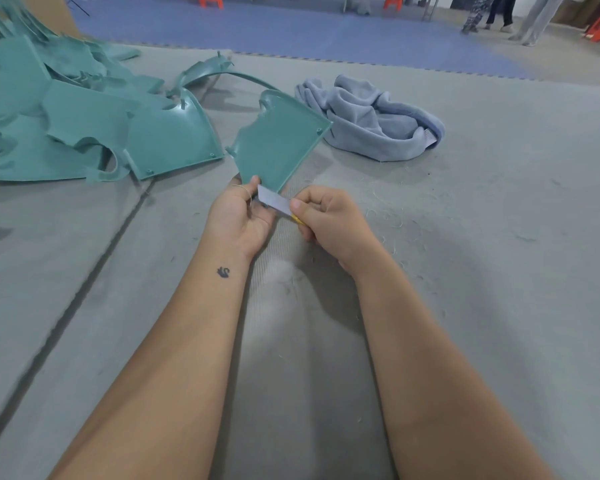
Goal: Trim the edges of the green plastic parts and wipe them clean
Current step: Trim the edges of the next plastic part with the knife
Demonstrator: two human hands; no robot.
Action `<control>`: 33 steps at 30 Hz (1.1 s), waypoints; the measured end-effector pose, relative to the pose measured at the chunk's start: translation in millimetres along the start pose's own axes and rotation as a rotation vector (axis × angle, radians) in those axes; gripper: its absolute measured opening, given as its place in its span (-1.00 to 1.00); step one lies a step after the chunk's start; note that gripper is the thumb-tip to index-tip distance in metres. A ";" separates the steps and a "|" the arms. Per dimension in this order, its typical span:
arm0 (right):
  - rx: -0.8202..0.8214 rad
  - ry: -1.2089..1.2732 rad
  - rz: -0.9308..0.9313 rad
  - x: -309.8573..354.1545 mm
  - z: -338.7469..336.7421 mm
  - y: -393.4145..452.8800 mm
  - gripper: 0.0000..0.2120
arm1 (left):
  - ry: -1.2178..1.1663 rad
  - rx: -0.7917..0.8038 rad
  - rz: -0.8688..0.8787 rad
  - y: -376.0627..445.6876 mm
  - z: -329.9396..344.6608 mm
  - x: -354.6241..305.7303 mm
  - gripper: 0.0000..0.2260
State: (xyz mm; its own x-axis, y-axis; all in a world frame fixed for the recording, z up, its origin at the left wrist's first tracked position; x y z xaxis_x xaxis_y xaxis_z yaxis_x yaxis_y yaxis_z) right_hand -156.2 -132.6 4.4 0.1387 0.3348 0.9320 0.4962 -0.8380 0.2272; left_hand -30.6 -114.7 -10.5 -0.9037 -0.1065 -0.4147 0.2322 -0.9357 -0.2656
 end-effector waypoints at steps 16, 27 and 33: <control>0.045 -0.025 0.006 -1.5 2.0 -2.0 -0.78 | -0.004 -0.002 0.018 -6.6 2.6 1.2 -0.77; -0.370 0.227 0.072 -8.5 -25.1 1.8 -0.74 | 0.099 0.043 -0.056 -10.4 4.4 1.6 -0.75; -0.506 0.479 0.098 -13.4 -35.5 0.6 -0.76 | 0.162 0.034 -0.053 -12.7 5.9 5.0 -0.73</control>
State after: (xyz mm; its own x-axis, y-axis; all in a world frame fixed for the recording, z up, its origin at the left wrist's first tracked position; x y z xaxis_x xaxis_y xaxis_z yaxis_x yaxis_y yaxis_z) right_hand -188.2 -152.9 2.1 -0.2882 0.1180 0.9503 0.0252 -0.9911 0.1307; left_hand -40.3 -105.4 -4.0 -0.8440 -0.0042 -0.5364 0.1716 -0.9495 -0.2626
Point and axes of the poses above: each hand's wrist, its own y-axis towards the middle knuckle, its own z-axis out of the palm, x = y × z, the point moved 5 cm from there along y, towards the middle knuckle, and after that the axes turned 7 degrees about -z, right-handed, at the moved point
